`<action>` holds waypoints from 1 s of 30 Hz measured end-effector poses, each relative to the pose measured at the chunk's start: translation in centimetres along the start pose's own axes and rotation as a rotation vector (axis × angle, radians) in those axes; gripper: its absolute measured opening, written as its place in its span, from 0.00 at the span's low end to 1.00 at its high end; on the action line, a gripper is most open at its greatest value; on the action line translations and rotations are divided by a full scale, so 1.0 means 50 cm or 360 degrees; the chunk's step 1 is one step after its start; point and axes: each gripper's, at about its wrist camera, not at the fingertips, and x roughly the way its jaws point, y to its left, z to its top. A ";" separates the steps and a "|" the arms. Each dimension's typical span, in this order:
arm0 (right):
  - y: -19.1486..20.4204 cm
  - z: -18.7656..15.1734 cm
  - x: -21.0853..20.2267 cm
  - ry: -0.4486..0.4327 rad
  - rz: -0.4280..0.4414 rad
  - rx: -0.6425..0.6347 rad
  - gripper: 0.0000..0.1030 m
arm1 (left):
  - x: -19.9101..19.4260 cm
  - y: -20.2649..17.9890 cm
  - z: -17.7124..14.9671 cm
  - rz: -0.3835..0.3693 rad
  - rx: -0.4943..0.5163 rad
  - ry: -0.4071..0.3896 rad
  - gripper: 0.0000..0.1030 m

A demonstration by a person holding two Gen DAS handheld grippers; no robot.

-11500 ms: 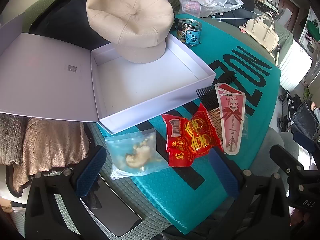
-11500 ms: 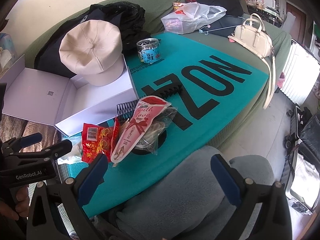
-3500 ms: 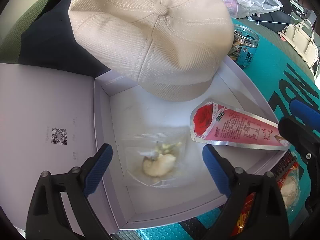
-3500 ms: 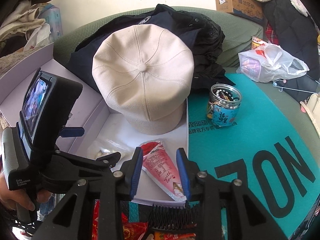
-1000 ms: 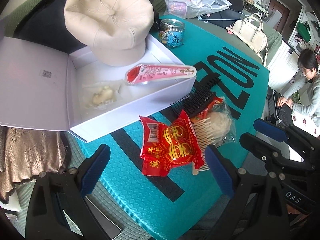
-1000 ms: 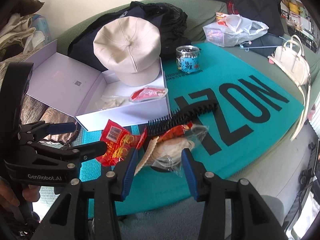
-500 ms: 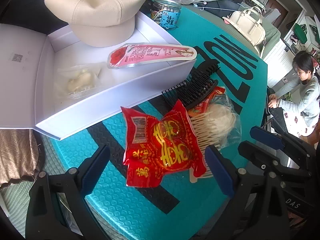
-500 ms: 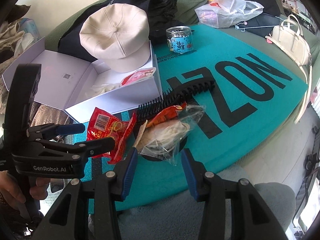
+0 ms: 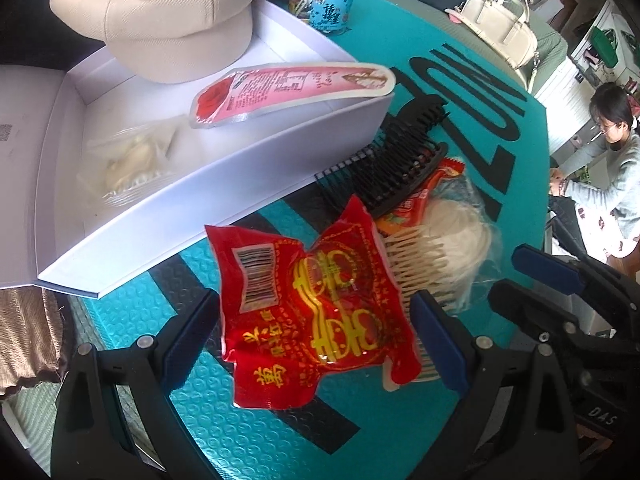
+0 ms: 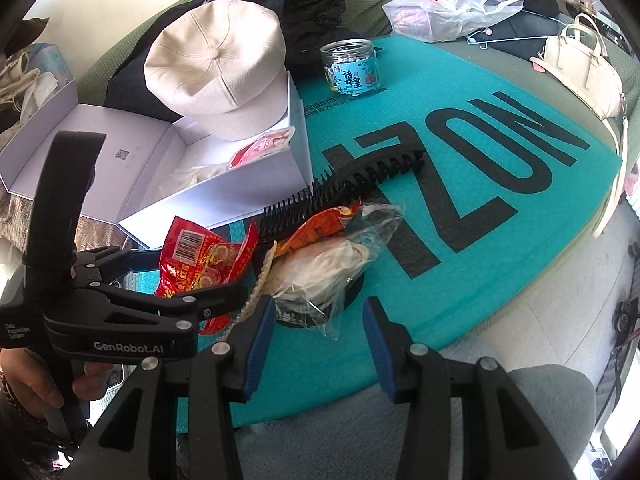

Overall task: Organize objects
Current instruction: 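Move the left tool to the red snack packet and grasp it, then lift the red packet with the left tool while the right tool grasps the cream comb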

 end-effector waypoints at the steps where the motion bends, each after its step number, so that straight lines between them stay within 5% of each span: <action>1: 0.000 0.000 0.000 0.0000 0.0002 0.0000 0.44 | 0.002 0.002 0.000 -0.0017 -0.0007 -0.0002 0.92; 5: 0.000 0.000 0.003 0.0005 0.0009 0.0003 0.44 | 0.017 0.005 -0.002 -0.0062 -0.0054 -0.0002 0.91; 9: 0.003 -0.001 0.000 0.0007 0.0017 -0.0005 0.44 | 0.018 -0.006 -0.005 -0.0091 -0.0029 -0.0028 0.77; 19: 0.021 -0.001 -0.012 -0.0021 0.0059 -0.0012 0.44 | -0.008 -0.006 -0.011 -0.0078 -0.0005 -0.0101 0.61; 25: 0.043 -0.001 -0.016 -0.0039 0.0102 -0.0039 0.44 | -0.023 0.029 -0.029 -0.0130 -0.0098 -0.0062 0.59; 30: 0.068 -0.008 -0.012 -0.0024 0.0128 -0.0083 0.44 | -0.038 0.066 -0.056 -0.0060 -0.0141 -0.0071 0.59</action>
